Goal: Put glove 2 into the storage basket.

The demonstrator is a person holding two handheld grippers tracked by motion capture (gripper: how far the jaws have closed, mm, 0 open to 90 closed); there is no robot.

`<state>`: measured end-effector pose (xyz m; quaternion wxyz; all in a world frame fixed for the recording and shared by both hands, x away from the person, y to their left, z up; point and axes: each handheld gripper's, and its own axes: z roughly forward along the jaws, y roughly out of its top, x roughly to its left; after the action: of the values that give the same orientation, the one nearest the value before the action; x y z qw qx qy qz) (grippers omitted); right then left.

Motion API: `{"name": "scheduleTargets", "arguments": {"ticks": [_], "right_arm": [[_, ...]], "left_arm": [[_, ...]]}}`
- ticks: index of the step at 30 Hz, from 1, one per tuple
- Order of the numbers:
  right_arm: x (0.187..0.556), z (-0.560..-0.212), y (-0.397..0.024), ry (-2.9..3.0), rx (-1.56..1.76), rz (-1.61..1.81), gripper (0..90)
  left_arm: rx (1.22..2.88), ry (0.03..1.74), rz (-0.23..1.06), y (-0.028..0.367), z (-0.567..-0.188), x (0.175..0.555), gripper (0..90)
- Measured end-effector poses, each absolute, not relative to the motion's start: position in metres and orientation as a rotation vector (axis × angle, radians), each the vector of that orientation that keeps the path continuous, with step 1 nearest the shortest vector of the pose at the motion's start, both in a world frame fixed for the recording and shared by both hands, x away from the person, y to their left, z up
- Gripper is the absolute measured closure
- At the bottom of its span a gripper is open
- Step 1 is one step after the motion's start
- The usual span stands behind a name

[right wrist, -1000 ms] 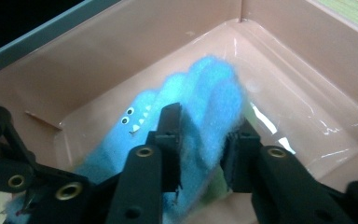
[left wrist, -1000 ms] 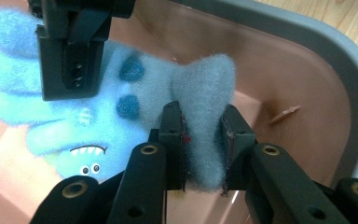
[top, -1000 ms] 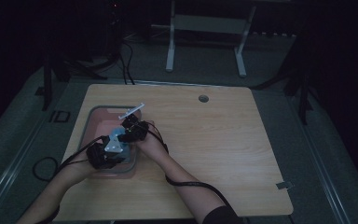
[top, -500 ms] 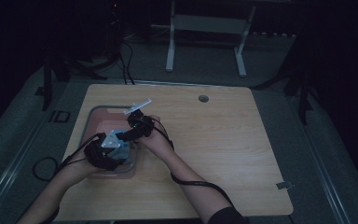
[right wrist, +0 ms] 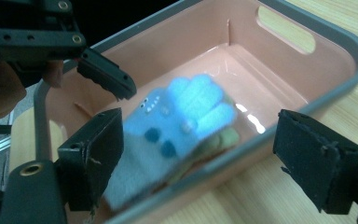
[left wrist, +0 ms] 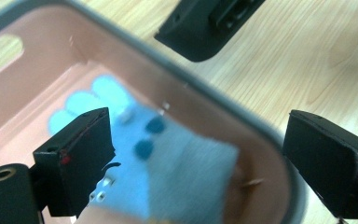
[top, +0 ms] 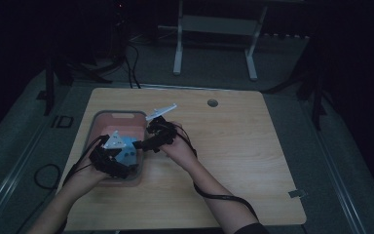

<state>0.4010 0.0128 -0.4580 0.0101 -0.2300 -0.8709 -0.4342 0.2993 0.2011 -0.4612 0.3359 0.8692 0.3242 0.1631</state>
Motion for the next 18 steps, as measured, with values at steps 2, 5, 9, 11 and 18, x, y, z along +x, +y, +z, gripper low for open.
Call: {"name": "scheduleTargets", "arguments": {"ticks": [2, 5, 9, 11, 18], "right_arm": [[0.399, -0.458, 0.005, -2.722, -0.717, -1.355, 16.0], [0.398, -0.46, -0.005, -2.733, -0.715, -1.344, 15.7], [0.395, -0.465, -0.02, -2.728, -0.725, -1.348, 15.2], [0.394, -0.468, -0.027, -2.721, -0.73, -1.355, 15.2], [0.392, -0.476, -0.05, -2.731, -0.747, -1.346, 15.1]], "left_arm": [[2.252, 0.83, 0.408, 0.197, -0.459, 0.298, 8.7], [2.234, 0.807, 0.374, 0.188, -0.458, 0.296, 8.7], [2.246, 0.773, 0.377, 0.174, -0.457, 0.293, 8.7], [2.226, 0.761, 0.383, 0.169, -0.456, 0.292, 8.7], [2.241, 0.708, 0.347, 0.148, -0.458, 0.291, 8.7]]}}
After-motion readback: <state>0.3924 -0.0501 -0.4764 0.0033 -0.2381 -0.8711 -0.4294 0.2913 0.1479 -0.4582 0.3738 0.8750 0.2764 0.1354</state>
